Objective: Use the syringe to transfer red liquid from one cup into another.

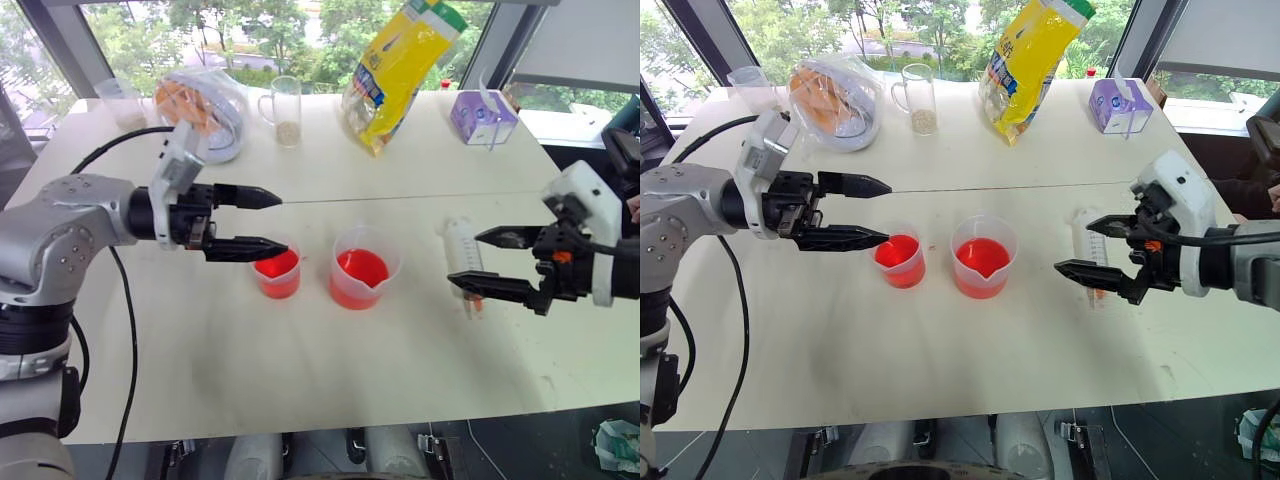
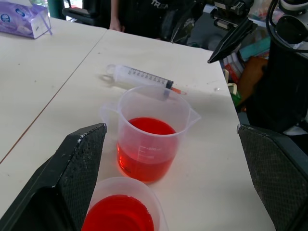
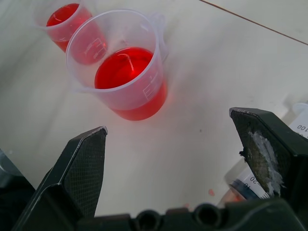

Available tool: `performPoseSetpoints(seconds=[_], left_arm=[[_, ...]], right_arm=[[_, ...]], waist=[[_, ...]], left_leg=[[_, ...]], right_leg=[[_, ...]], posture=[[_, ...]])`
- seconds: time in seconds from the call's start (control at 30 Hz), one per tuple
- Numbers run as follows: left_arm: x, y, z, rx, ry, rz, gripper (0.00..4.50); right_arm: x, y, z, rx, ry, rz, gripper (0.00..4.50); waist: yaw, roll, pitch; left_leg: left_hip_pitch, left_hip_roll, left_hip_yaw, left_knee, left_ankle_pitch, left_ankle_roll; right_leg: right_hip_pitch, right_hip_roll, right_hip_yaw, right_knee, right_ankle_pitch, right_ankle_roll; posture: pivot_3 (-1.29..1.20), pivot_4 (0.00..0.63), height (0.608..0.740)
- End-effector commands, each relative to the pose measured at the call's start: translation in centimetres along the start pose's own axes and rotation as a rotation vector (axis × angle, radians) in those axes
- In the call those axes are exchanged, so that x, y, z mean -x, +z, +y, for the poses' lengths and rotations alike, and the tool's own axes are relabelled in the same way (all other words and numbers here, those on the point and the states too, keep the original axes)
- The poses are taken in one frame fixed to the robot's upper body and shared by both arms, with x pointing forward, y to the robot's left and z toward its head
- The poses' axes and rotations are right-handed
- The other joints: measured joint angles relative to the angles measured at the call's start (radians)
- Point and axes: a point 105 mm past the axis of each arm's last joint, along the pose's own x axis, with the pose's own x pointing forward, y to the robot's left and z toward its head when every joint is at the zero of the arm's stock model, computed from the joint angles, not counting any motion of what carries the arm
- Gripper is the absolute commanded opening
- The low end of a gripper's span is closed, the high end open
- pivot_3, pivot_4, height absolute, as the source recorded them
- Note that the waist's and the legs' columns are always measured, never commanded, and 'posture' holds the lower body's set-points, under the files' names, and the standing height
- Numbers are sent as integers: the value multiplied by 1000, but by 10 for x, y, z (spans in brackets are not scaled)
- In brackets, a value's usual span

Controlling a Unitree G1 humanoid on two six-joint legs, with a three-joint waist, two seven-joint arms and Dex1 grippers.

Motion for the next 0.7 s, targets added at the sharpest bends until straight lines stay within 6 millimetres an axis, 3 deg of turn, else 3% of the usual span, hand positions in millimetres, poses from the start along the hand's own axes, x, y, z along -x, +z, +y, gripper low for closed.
performPoseSetpoints(seconds=[0.03, 0.53, 0.7], left_arm=[[1, 7, 0, -47, 13, -15, 4500], [-8, 9, 1, -57, -9, -51, 4500], [-10, 7, 3, -63, -6, -58, 4500]], right_arm=[[4, 5, -1, 30, -22, -10, 4445], [-12, -4, -31, -80, -119, 50, 4445], [-25, -7, -54, -168, -190, 96, 4445]], waist=[[0, 0, 0], [-2, 0, 0], [-2, 0, 0]], left_leg=[[0, 0, 0, 0, 0, 0], [0, 0, 0, 0, 0, 0], [0, 0, 0, 1, 0, 0]], right_leg=[[0, 0, 0, 0, 0, 0], [0, 0, 0, 0, 0, 0], [0, 0, 0, 0, 0, 0]], posture=[[0, 150, 740], [0, 150, 740], [0, 150, 740]])
